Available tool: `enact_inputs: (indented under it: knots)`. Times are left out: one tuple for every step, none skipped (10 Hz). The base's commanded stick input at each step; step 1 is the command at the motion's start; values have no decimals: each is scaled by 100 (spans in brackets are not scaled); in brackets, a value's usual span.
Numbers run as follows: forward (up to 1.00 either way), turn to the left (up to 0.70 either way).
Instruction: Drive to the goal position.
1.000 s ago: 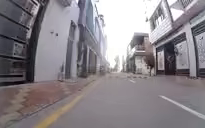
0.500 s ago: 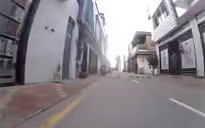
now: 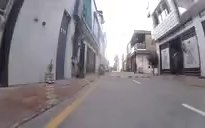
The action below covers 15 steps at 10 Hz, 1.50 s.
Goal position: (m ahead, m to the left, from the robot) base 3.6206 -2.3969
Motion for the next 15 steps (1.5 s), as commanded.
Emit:
enact_inputs:
  knots:
    - [85,-34]
    - [85,-34]
    - [85,-34]
    - [85,-34]
    - [85,-19]
    - [85,0]
    - [85,0]
    - [85,0]
    - [85,0]
    - [85,0]
    - [85,0]
    - [85,0]
    - [85,0]
    - [85,0]
    - [85,0]
